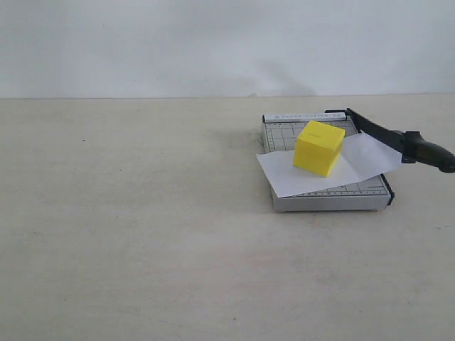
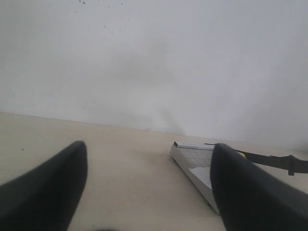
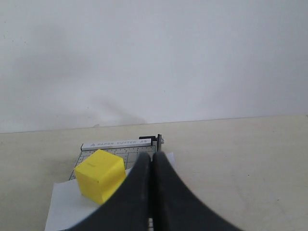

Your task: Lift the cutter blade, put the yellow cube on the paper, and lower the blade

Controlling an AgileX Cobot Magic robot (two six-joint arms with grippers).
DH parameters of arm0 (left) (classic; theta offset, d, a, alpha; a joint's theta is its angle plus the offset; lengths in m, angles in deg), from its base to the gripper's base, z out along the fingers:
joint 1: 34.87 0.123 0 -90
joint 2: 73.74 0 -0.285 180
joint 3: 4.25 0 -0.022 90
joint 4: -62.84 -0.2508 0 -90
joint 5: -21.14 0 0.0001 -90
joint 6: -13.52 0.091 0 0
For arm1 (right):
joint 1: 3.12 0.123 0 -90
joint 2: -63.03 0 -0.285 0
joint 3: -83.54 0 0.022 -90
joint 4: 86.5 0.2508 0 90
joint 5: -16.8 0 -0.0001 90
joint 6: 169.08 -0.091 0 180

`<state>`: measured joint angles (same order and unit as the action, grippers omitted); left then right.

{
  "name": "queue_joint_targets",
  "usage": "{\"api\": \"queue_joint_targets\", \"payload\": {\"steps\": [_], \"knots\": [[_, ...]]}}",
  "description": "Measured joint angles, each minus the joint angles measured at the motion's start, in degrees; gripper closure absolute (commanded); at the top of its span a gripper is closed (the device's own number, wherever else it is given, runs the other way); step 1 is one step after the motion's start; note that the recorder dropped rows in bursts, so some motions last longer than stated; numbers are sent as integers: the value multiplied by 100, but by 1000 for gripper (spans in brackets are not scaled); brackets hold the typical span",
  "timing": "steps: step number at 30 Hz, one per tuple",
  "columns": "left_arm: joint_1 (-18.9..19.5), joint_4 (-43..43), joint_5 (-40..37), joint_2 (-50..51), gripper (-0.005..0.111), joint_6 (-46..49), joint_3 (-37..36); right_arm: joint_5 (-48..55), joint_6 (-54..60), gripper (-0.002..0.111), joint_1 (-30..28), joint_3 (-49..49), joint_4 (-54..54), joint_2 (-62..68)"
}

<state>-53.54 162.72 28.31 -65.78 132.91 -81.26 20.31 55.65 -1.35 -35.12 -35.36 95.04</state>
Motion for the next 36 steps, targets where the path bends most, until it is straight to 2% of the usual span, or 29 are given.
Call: {"api": "queue_joint_targets", "payload": {"steps": [11,13,14,15,16,19,29,32,36], "knots": [[0,0,0,0,40,0,0,0,0,108,0,0,10,0],[0,0,0,0,54,0,0,0,0,108,0,0,10,0],[0,0,0,0,71,54,0,0,0,108,0,0,10,0],[0,0,0,0,82,308,0,0,0,108,0,0,10,0],[0,0,0,0,100,532,0,0,0,108,0,0,10,0],[0,0,0,0,102,1601,0,0,0,108,0,0,10,0],[0,0,0,0,102,1882,0,79,-150,107,0,0,10,0],[0,0,0,0,102,1882,0,257,-128,93,0,0,10,23],[0,0,0,0,102,1882,0,457,175,51,0,-83,-2,392]]}}
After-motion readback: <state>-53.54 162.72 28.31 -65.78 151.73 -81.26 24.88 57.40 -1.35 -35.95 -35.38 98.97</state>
